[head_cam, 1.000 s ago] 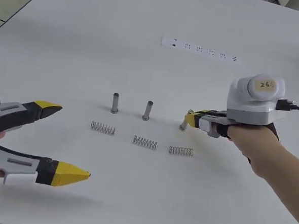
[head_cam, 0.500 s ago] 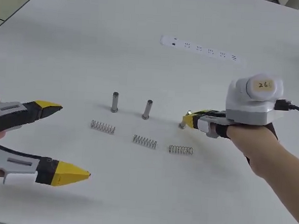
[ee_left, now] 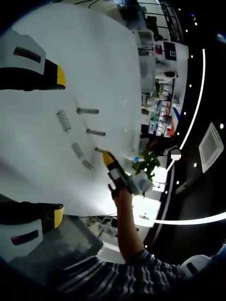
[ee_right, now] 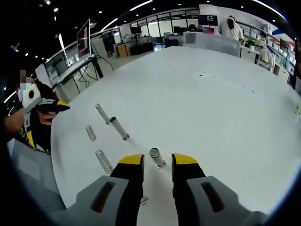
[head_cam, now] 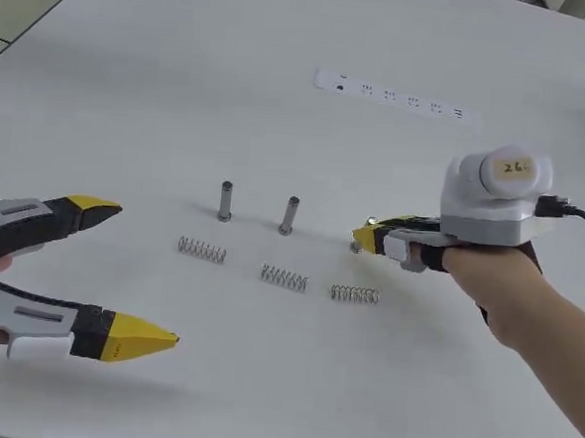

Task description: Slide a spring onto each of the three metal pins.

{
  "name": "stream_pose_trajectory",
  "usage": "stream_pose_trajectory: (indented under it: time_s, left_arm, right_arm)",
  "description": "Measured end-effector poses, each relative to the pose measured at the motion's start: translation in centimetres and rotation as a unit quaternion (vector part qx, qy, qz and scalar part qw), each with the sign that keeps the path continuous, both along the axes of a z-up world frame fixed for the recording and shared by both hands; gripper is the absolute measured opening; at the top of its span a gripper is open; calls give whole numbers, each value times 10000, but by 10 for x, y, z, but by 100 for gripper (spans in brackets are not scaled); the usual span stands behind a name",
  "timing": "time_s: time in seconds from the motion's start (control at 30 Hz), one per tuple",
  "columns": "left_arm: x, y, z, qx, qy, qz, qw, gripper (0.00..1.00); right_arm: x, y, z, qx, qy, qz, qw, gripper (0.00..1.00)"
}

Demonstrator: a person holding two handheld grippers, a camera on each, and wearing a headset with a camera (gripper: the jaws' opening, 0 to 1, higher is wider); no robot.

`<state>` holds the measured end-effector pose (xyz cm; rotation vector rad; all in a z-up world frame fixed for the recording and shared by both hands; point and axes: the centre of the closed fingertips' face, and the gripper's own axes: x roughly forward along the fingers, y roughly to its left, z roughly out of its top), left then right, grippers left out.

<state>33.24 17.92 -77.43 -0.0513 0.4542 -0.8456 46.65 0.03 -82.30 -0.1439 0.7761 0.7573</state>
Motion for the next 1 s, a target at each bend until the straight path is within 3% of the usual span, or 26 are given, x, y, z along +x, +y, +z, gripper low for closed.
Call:
stream_pose_trajectory:
  time_s: [0.67,1.0]
  left_arm:
    - [3,-2,2,-8,55,-29,10000,98]
    - [3,-3,4,-10,54,-46,10000,98]
  right_arm:
    - [0,-2,-1,60,32,-27,10000,35]
    - [-7,-1,-1,102,75,95,9999,43]
